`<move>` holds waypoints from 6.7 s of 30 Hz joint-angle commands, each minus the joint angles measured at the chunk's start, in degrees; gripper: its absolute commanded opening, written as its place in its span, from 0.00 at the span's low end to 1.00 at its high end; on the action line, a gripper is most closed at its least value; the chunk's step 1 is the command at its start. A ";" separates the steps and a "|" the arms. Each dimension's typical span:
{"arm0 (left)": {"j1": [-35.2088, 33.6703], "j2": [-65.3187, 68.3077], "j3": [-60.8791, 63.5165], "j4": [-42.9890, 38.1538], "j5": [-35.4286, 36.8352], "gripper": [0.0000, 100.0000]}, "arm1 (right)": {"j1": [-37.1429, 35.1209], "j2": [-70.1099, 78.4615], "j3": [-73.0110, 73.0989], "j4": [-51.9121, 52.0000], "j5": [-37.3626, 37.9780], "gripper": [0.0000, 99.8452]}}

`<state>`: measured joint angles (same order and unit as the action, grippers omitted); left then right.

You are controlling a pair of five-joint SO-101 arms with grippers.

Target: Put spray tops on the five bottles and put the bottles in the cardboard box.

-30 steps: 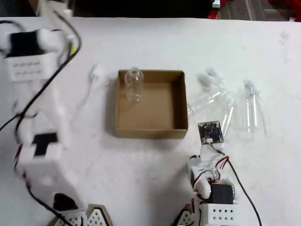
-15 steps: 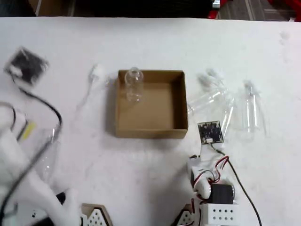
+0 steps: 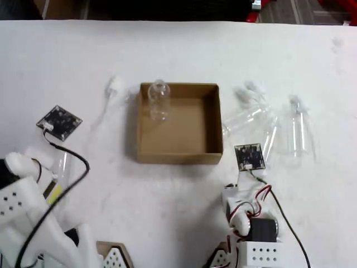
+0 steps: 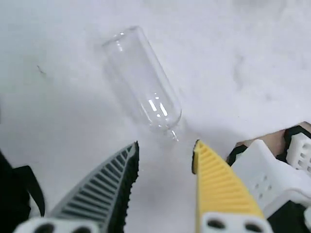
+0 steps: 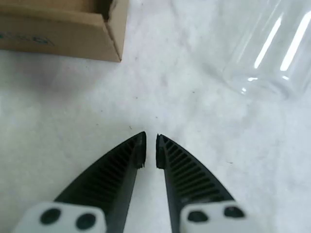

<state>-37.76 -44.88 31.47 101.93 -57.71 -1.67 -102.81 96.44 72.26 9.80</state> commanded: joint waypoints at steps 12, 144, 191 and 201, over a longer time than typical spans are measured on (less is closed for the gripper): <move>-9.89 7.08 5.98 -8.62 -0.97 0.27 | 0.31 -0.31 0.44 0.40 -0.18 0.02; 72.13 -21.05 -6.42 -18.64 25.58 0.02 | -17.89 7.34 -29.01 -24.75 -6.33 0.02; 73.63 -18.33 -6.51 -31.47 40.44 0.02 | -6.29 -0.48 -22.51 -30.37 -9.23 0.02; 78.64 -12.62 -6.51 -26.73 40.26 0.02 | -11.56 0.04 -19.16 -35.65 -12.92 0.02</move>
<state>38.29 -57.10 27.43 75.21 -18.24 -7.91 -103.16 74.55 39.74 -5.76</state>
